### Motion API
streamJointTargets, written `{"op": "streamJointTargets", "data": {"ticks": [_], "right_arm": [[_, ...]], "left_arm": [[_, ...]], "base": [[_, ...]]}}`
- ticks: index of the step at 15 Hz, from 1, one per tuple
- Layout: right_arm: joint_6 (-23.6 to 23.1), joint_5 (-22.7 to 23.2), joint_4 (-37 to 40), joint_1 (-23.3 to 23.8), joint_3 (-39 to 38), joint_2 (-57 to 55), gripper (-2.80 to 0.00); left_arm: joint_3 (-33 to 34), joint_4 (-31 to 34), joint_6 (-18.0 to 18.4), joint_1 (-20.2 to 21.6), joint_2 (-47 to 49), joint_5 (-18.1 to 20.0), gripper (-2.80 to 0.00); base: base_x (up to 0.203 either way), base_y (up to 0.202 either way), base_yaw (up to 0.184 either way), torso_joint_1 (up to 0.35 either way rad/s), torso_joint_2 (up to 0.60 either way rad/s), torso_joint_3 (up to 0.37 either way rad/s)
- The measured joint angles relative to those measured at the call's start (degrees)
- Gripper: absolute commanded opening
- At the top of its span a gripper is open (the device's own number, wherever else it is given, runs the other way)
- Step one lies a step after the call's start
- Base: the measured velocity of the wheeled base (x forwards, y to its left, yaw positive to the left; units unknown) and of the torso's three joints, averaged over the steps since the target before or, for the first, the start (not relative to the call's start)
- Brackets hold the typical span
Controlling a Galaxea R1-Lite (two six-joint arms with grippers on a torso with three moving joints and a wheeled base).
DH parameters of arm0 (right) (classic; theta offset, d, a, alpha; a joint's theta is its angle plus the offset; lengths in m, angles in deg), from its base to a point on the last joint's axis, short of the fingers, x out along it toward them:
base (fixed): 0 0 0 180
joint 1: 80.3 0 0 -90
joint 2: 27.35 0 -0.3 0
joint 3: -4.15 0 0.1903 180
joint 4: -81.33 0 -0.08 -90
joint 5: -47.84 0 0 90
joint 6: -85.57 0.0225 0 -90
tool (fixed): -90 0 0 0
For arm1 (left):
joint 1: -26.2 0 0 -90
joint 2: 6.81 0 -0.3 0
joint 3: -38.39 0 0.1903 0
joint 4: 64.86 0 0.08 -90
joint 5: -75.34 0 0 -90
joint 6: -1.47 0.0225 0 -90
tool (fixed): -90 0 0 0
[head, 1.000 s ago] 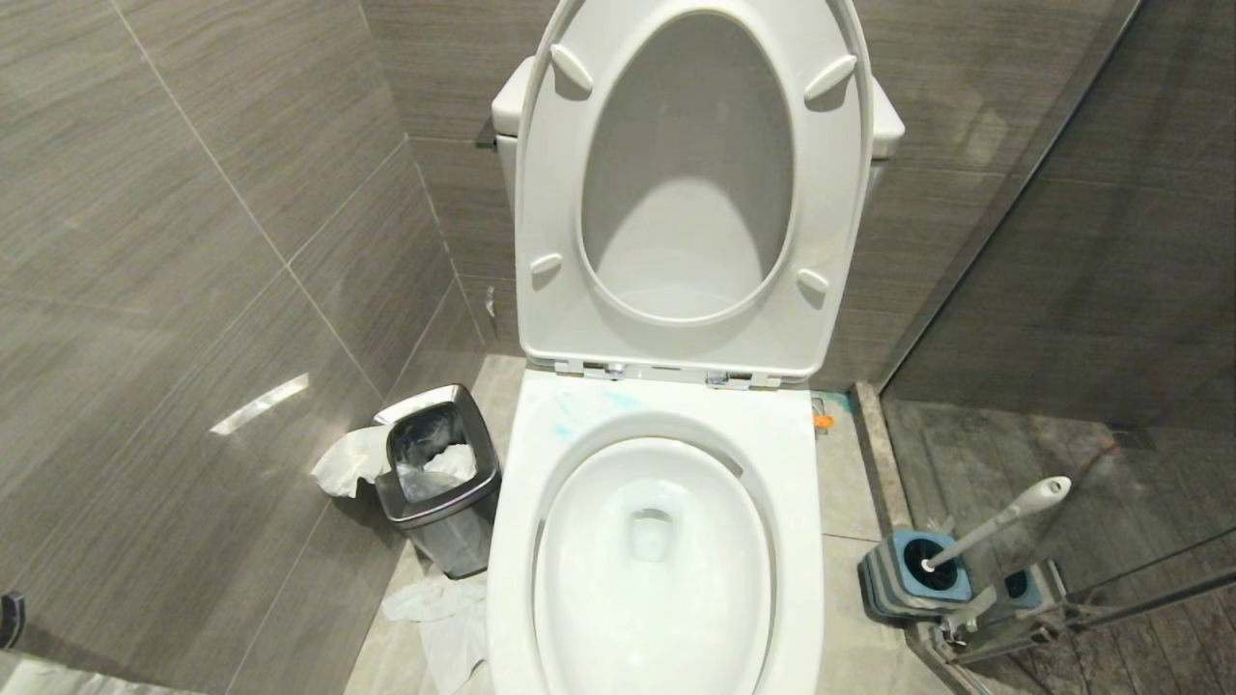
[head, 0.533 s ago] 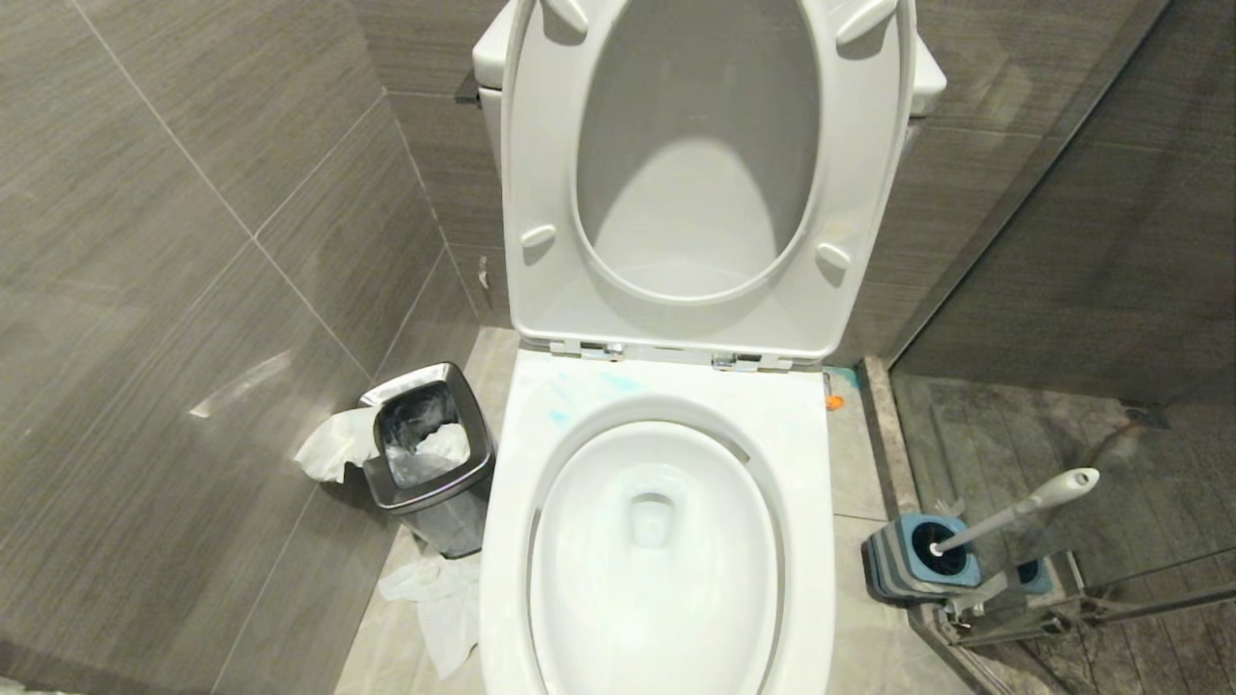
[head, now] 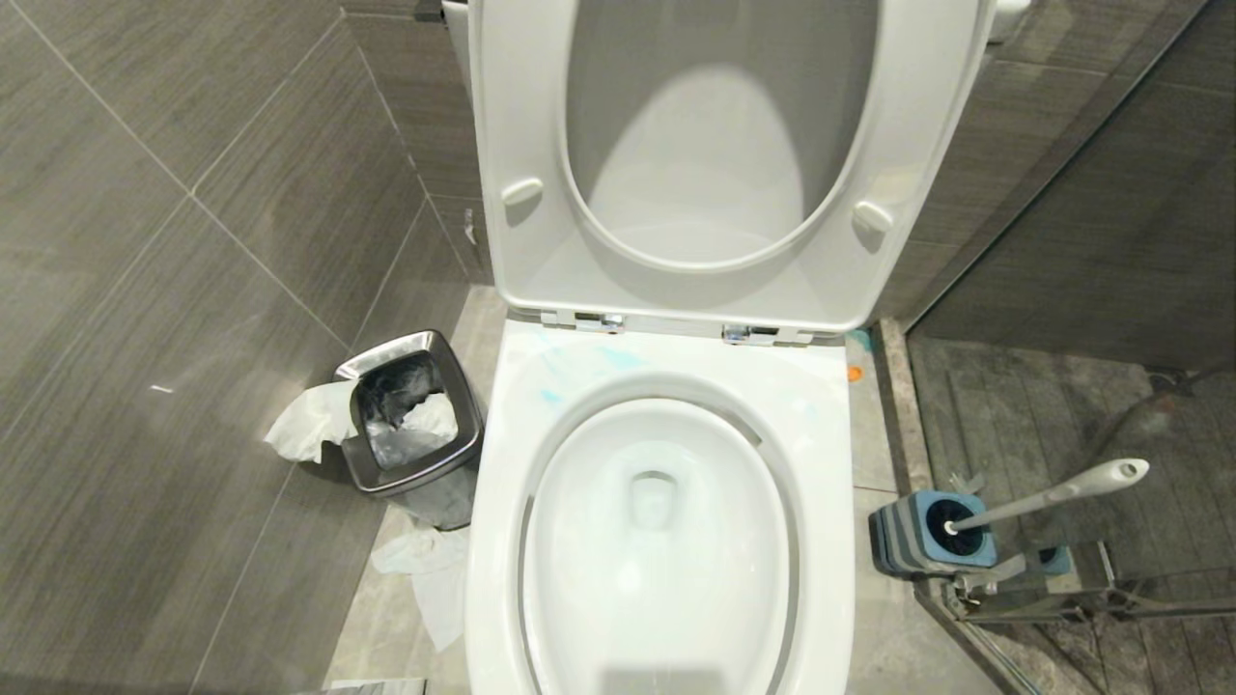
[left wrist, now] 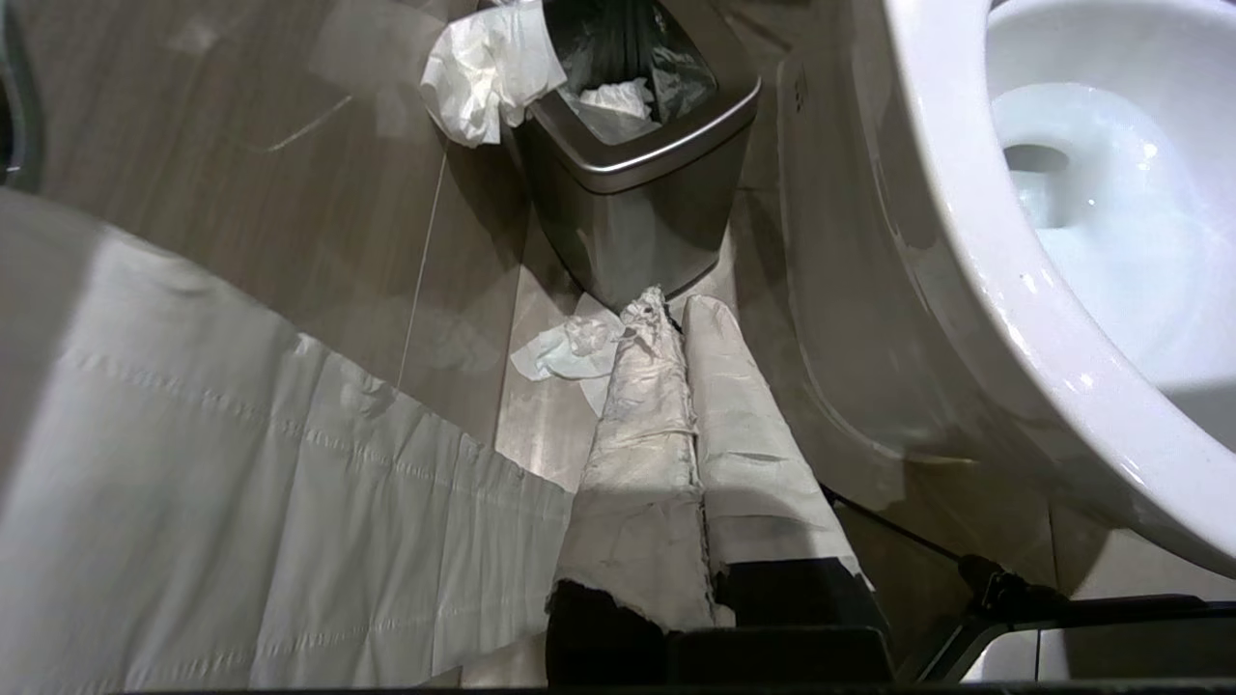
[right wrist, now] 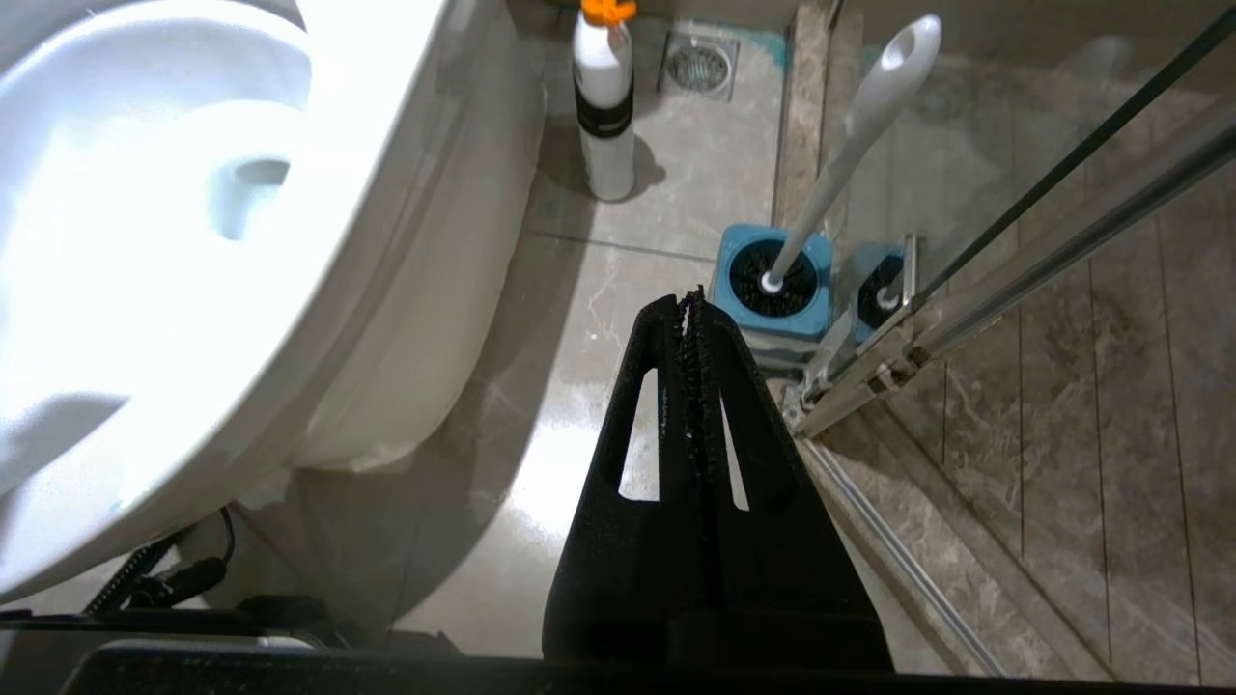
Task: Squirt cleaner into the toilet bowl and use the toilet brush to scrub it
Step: Pour in the cleaning agent
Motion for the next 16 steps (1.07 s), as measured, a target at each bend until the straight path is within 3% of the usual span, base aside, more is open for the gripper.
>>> {"op": "streamJointTargets", "data": {"ticks": [16], "right_arm": [[0.0, 0.0, -0.1, 0.0, 0.0, 0.0, -2.80]], "left_arm": [[0.0, 0.0, -0.1, 0.0, 0.0, 0.1, -2.80]], "base": [[0.000, 0.000, 0.000, 0.003, 0.00, -0.185]]}}
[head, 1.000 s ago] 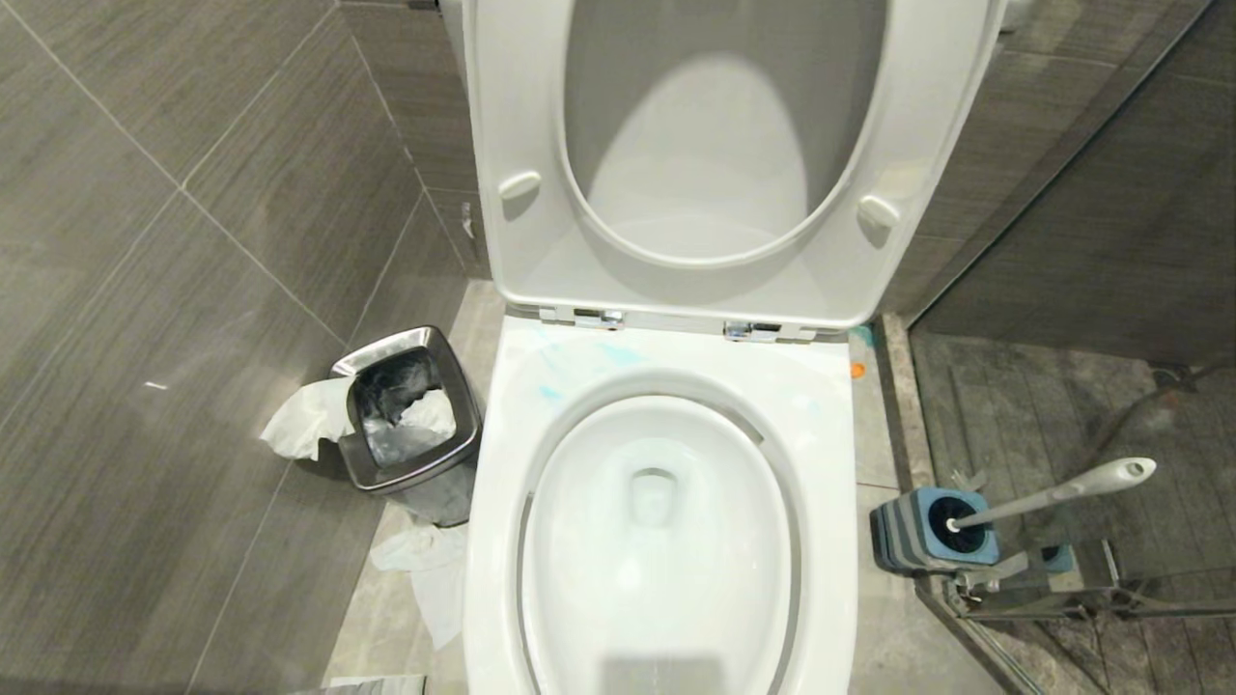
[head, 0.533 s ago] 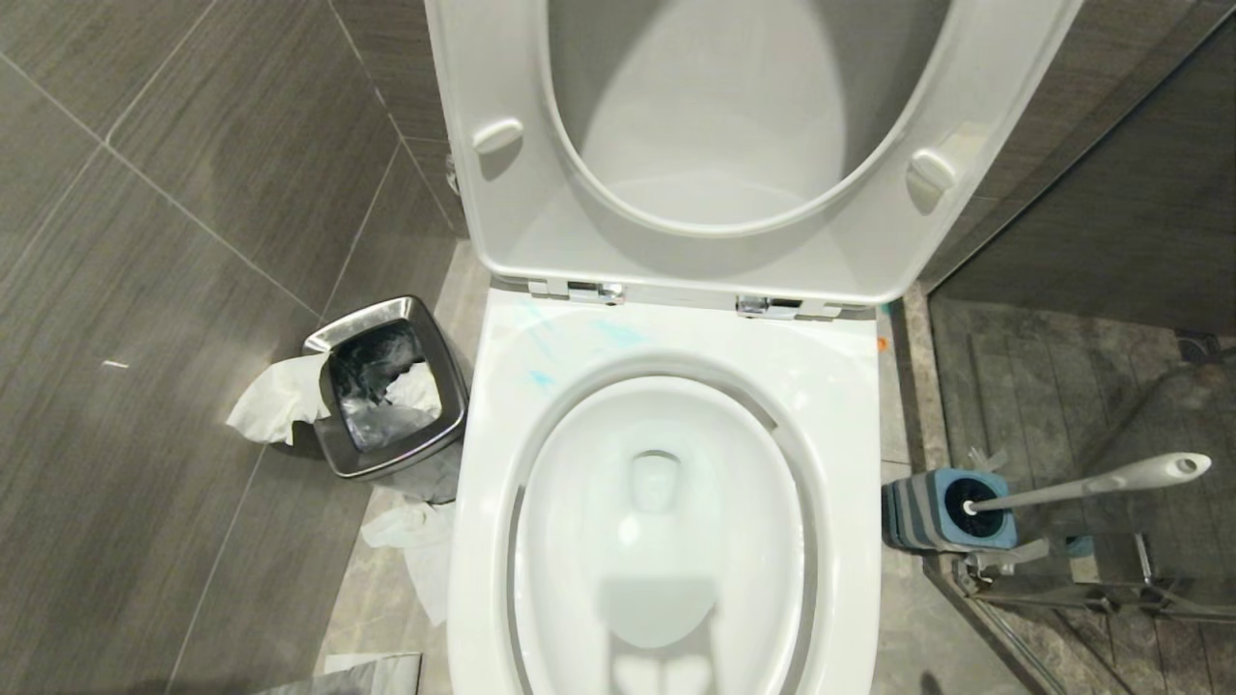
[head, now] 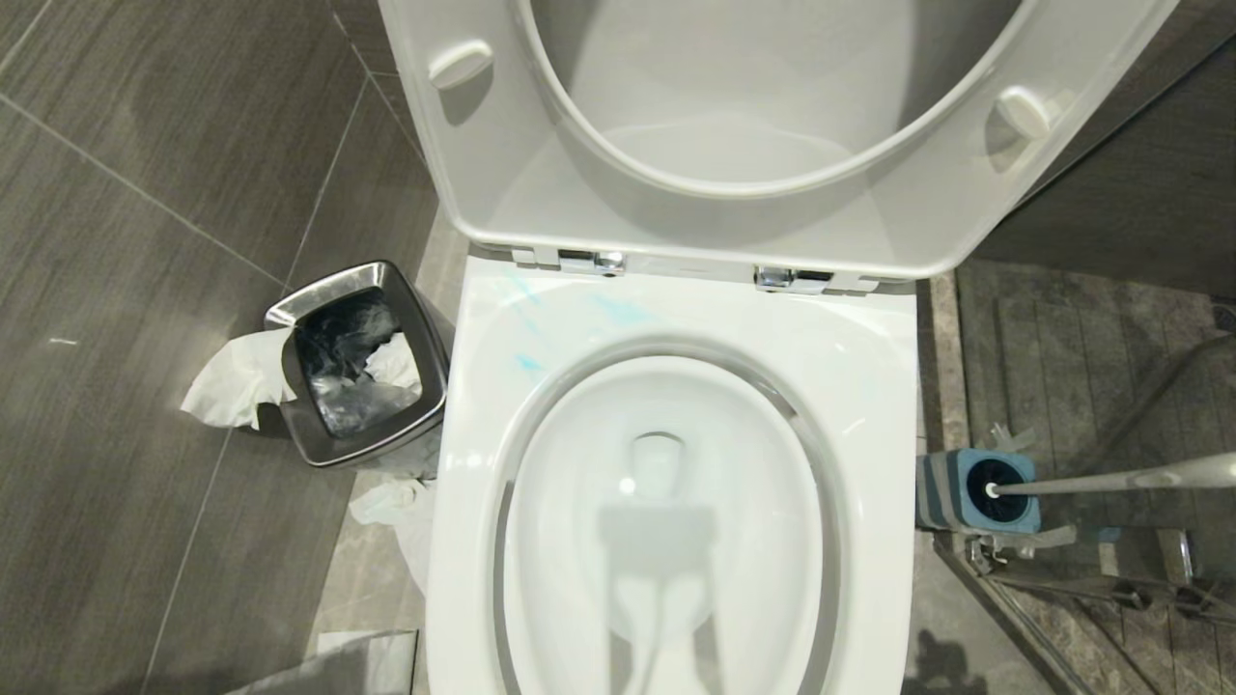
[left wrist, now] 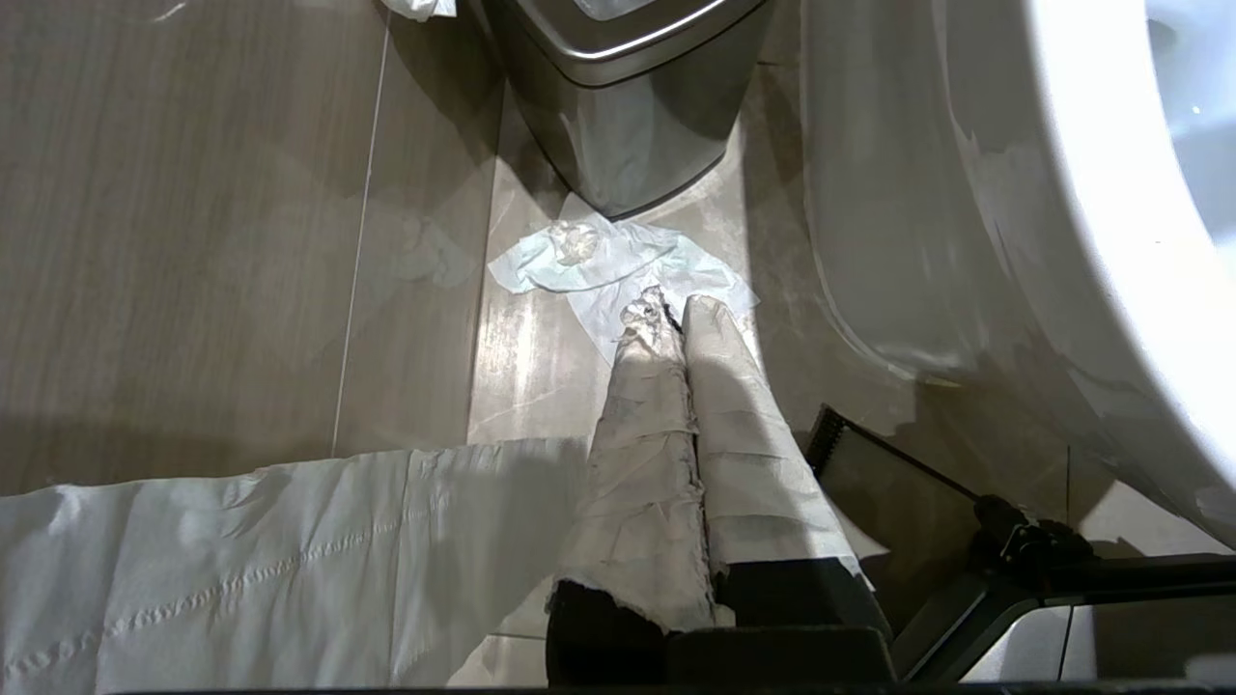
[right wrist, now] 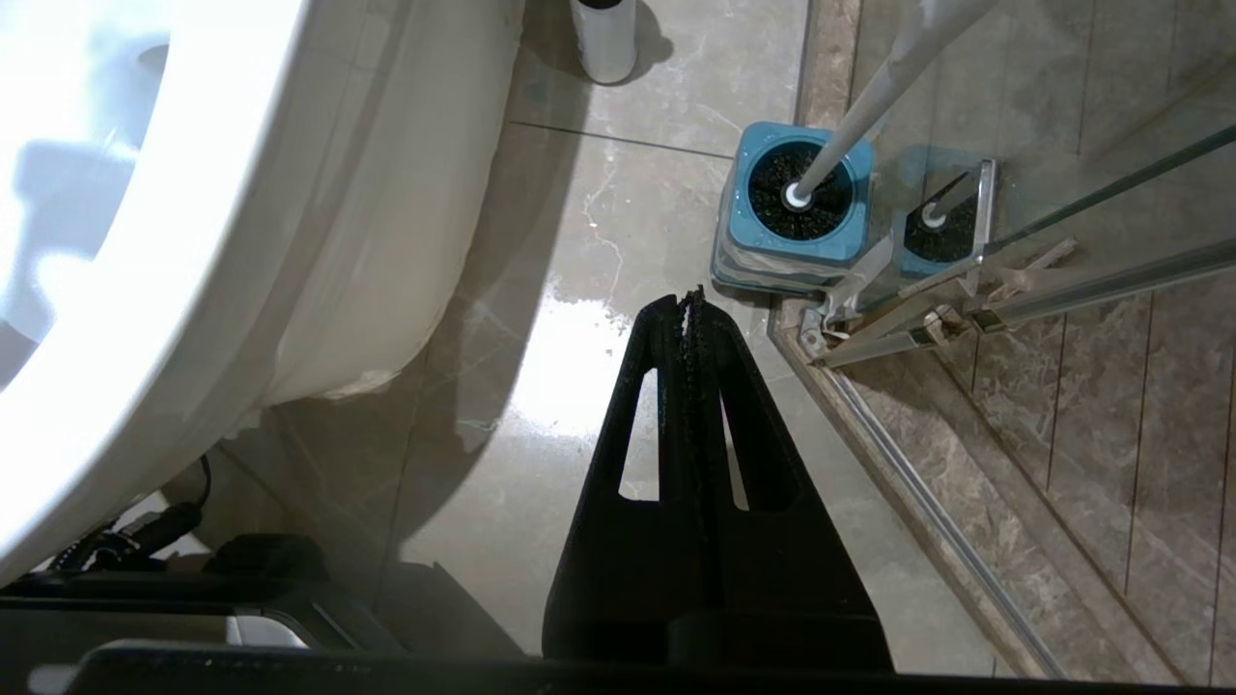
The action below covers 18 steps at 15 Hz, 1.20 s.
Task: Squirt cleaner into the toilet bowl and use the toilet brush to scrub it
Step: Pour in the cleaning agent
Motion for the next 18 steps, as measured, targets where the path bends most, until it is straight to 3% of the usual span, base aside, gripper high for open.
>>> {"op": "streamJointTargets", "data": {"ticks": [18], "right_arm": [[0.1, 0.0, 0.3, 0.0, 0.0, 0.0, -2.80]], "left_arm": [[0.0, 0.1, -0.3, 0.0, 0.0, -0.1, -2.80]], "base": [[0.000, 0.000, 0.000, 0.001, 0.00, -0.048]]}}
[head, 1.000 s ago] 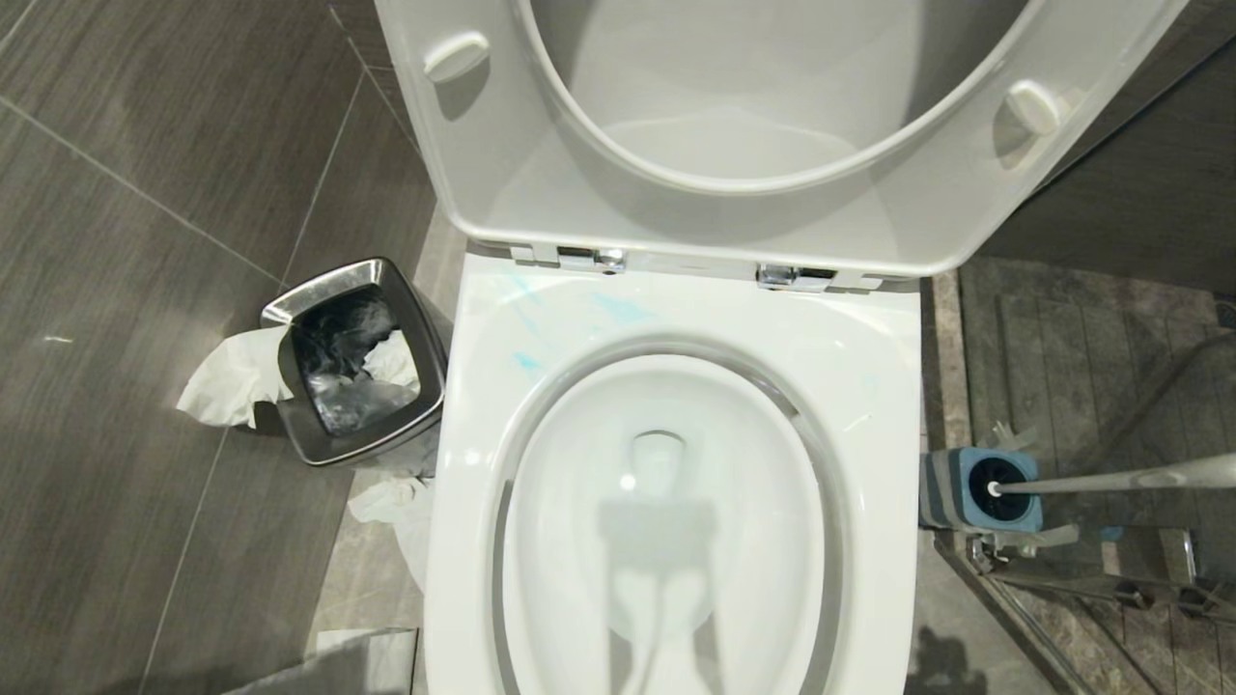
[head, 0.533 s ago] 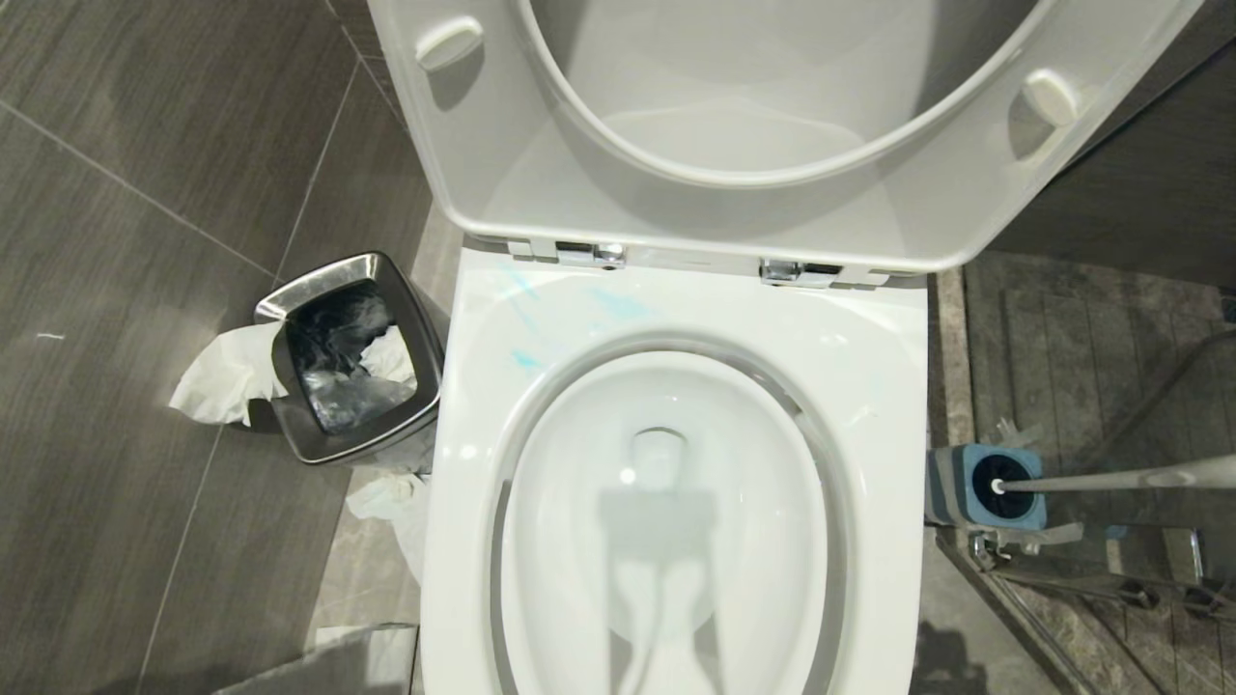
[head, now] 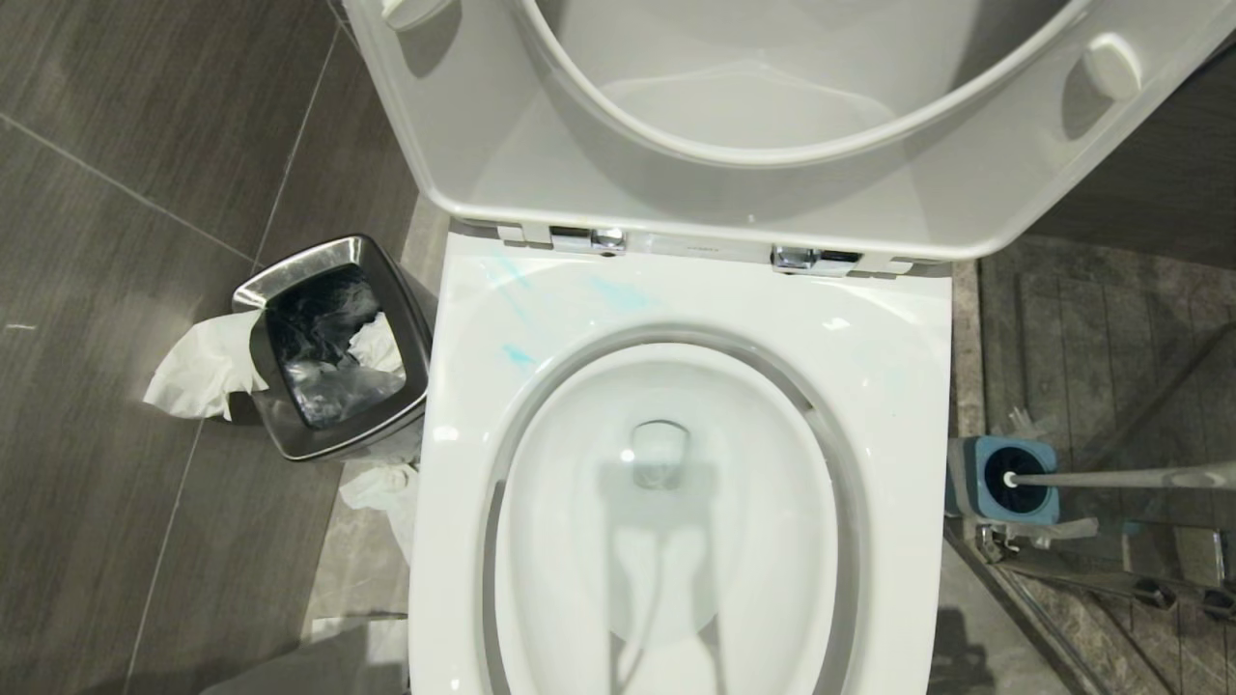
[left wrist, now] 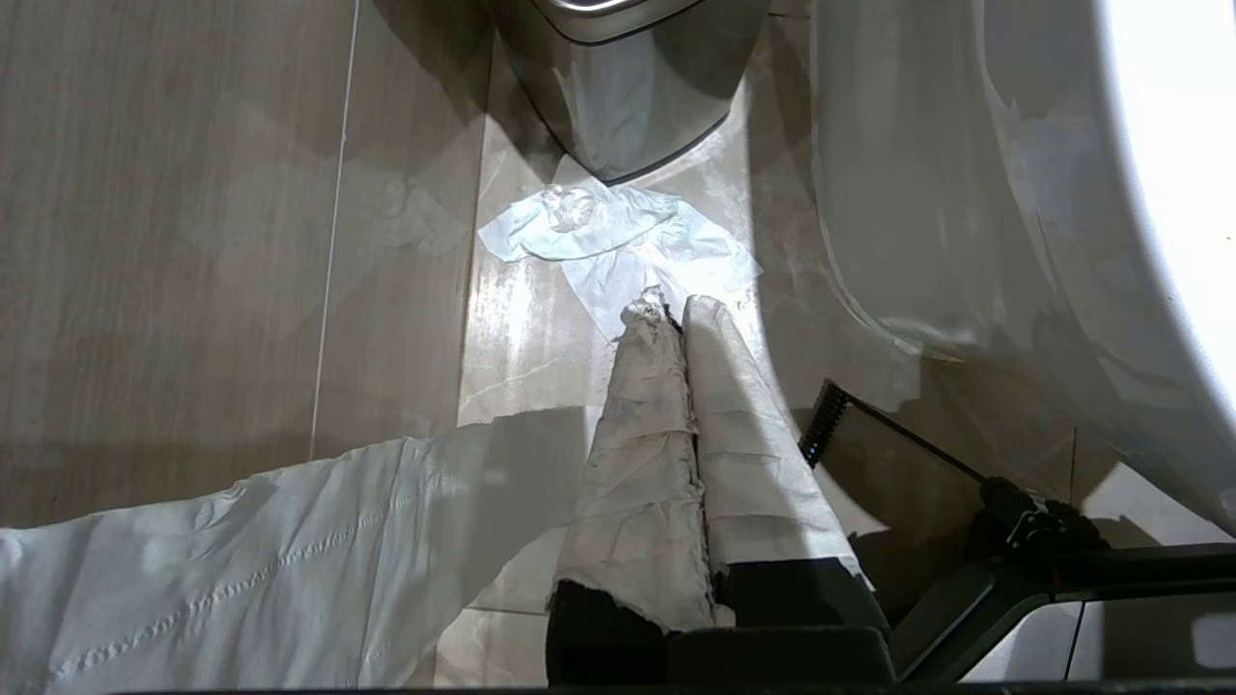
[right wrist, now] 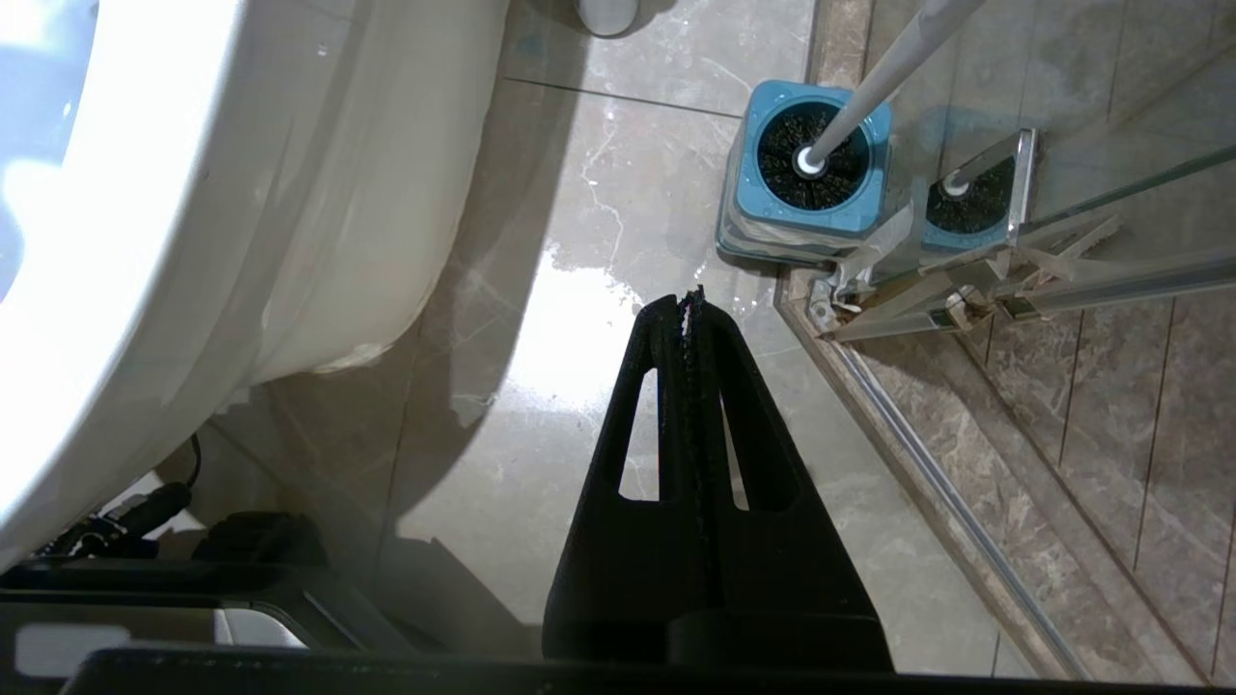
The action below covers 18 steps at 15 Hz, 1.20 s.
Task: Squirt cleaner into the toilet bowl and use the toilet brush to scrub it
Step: Pour in the cleaning agent
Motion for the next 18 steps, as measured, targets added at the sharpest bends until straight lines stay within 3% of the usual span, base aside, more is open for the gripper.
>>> {"op": "streamJointTargets", "data": {"ticks": [6, 11, 14, 18], "right_arm": [[0.0, -0.2, 1.1, 0.0, 0.6, -1.1, -2.80], [0.2, -1.0, 18.6, 0.0, 11.9, -1.7, -2.80], [0.7, -1.6, 25.0, 0.0, 19.5, -10.2, -2.80], [1.4, 0.3, 23.6, 0.0, 27.0, -28.5, -2.80]], "left_arm": [[0.0, 0.0, 0.0, 0.0, 0.0, 0.0, -2.80], [0.0, 0.0, 0.0, 0.0, 0.0, 0.0, -2.80], [0.0, 0.0, 0.0, 0.0, 0.0, 0.0, -2.80], [0.0, 0.0, 0.0, 0.0, 0.0, 0.0, -2.80]], "base": [[0.000, 0.000, 0.000, 0.000, 0.00, 0.000], [0.000, 0.000, 0.000, 0.000, 0.00, 0.000], [0.000, 0.000, 0.000, 0.000, 0.00, 0.000], [0.000, 0.000, 0.000, 0.000, 0.00, 0.000]]}}
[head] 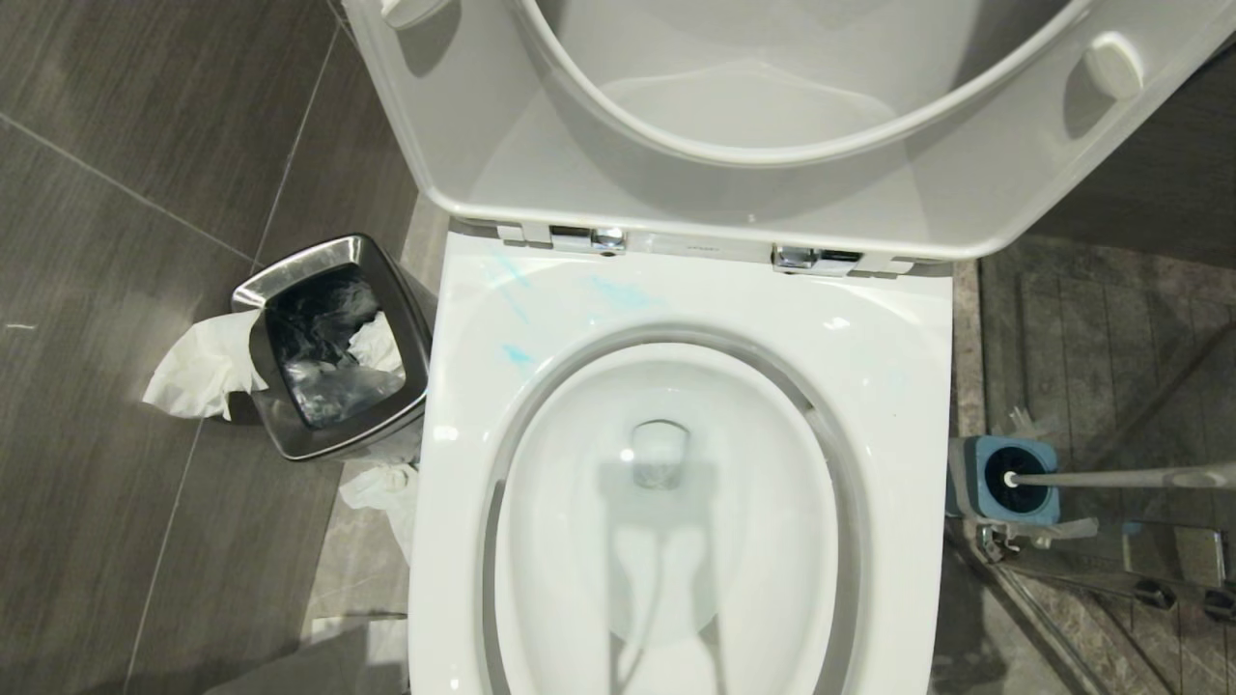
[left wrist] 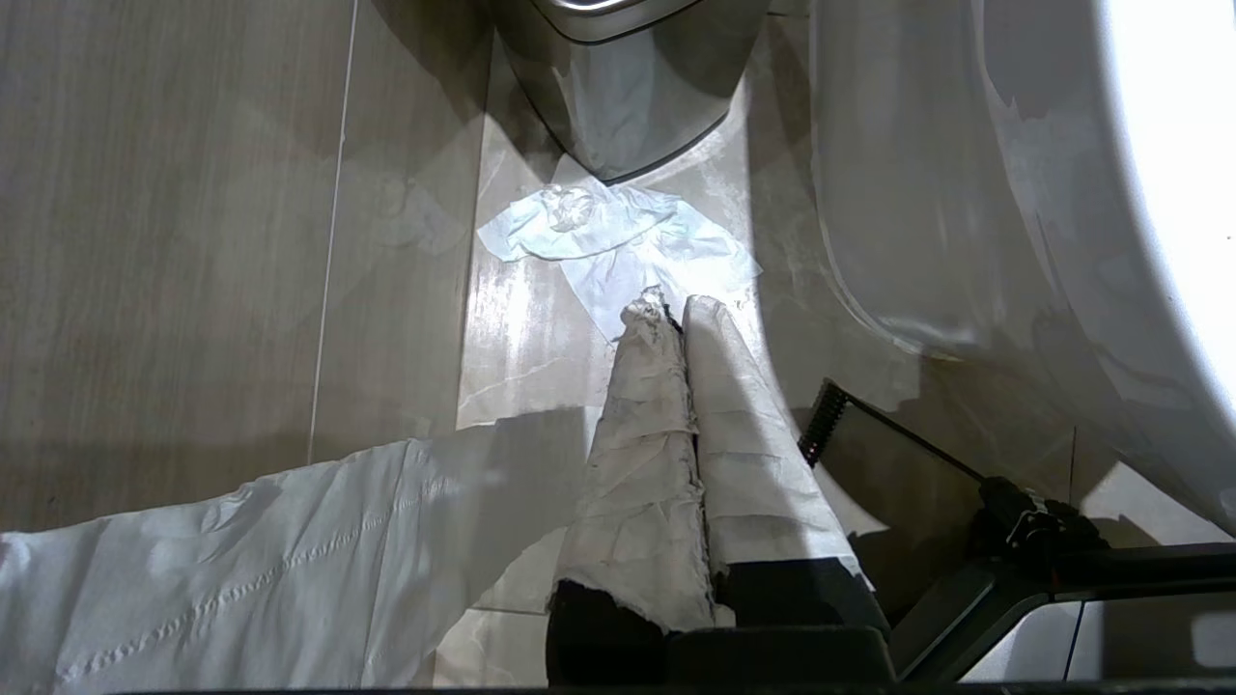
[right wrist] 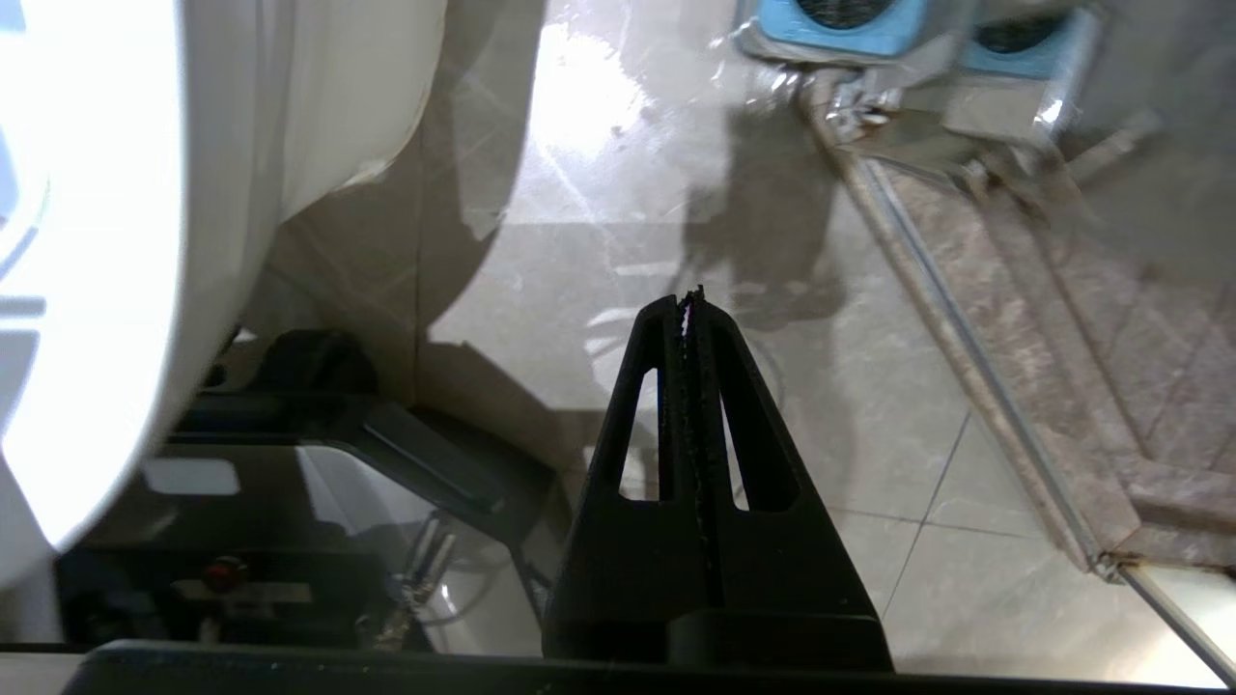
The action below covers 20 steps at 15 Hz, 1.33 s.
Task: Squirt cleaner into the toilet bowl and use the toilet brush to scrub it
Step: Pour in the cleaning agent
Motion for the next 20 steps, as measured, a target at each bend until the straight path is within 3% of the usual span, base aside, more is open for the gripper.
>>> {"op": "streamJointTargets", "data": {"ticks": [2, 4, 16, 18, 20], "right_arm": [[0.1, 0.8, -5.4, 0.0, 2.0, -10.1, -2.80], [0.1, 1.3, -16.1, 0.0, 2.6, -20.2, -2.80], [0.5, 4.0, -98.2, 0.1, -15.1, -71.8, -2.80], [0.5, 4.2, -108.1, 0.1, -14.8, -79.1, -2.80], [0.4, 4.3, -111.2, 0.2, -13.5, -83.5, -2.80]], "left_arm": [[0.0, 0.0, 0.0, 0.0, 0.0, 0.0, -2.80], [0.0, 0.0, 0.0, 0.0, 0.0, 0.0, -2.80], [0.0, 0.0, 0.0, 0.0, 0.0, 0.0, -2.80], [0.0, 0.0, 0.0, 0.0, 0.0, 0.0, -2.80], [0.0, 0.0, 0.0, 0.0, 0.0, 0.0, -2.80]], "base": [[0.000, 0.000, 0.000, 0.000, 0.00, 0.000], [0.000, 0.000, 0.000, 0.000, 0.00, 0.000], [0.000, 0.000, 0.000, 0.000, 0.00, 0.000], [0.000, 0.000, 0.000, 0.000, 0.00, 0.000], [0.000, 0.000, 0.000, 0.000, 0.00, 0.000]]}}
